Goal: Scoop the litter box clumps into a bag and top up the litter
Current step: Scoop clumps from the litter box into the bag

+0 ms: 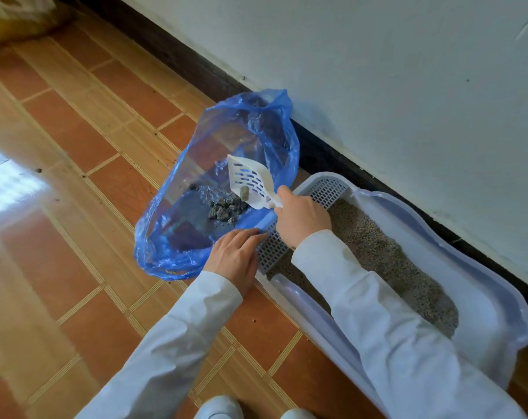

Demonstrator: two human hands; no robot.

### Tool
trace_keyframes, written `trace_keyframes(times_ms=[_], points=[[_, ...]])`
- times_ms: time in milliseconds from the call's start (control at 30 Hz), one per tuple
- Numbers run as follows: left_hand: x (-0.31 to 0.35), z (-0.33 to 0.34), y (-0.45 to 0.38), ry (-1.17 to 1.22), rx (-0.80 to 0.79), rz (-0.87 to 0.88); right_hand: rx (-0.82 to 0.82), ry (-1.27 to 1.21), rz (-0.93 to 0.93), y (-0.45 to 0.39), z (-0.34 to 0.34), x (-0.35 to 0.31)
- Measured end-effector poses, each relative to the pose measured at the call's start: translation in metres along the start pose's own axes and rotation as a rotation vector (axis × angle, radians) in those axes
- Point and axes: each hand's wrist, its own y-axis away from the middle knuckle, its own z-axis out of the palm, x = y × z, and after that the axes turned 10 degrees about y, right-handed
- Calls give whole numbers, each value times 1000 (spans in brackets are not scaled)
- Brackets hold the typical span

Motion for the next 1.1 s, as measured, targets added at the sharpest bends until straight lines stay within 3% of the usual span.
trace_keyframes(times_ms=[167, 333, 533, 733, 933, 1100], points=[[0, 0, -1, 3, 13, -3, 140, 184, -21, 0, 5, -3], [4, -1, -2, -5, 11, 19, 193, 168, -13, 9, -1, 3], [12, 5, -11, 17, -23, 69, 3, -306, 200, 52, -10, 38], [29, 15, -20, 24, -59, 161, -124, -575, 538, 122, -2, 101], [41, 22, -27, 21, -81, 218, -353, -485, 854, 183, -3, 153], [42, 27, -29, 22, -99, 228, -527, -300, 843, 195, -3, 162]])
